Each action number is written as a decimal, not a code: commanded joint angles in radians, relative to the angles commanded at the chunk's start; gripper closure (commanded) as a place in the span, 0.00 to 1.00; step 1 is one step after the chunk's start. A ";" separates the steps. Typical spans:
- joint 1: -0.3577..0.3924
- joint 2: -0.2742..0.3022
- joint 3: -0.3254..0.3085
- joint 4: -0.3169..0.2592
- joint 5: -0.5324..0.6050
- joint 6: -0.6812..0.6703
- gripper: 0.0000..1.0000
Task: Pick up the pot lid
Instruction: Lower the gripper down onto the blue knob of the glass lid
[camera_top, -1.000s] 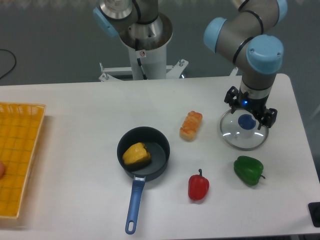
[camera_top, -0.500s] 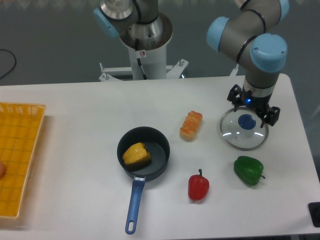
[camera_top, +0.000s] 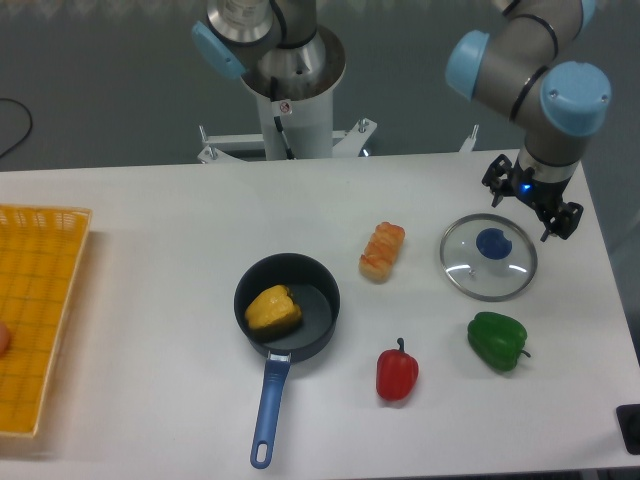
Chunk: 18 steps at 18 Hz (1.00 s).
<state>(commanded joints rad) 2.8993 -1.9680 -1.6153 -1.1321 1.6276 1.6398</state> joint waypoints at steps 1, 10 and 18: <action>-0.003 -0.005 -0.005 0.000 -0.002 0.002 0.00; -0.025 0.001 -0.133 0.051 -0.005 0.006 0.00; -0.018 0.003 -0.144 0.081 -0.026 0.006 0.00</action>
<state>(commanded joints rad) 2.8808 -1.9650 -1.7595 -1.0508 1.6015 1.6460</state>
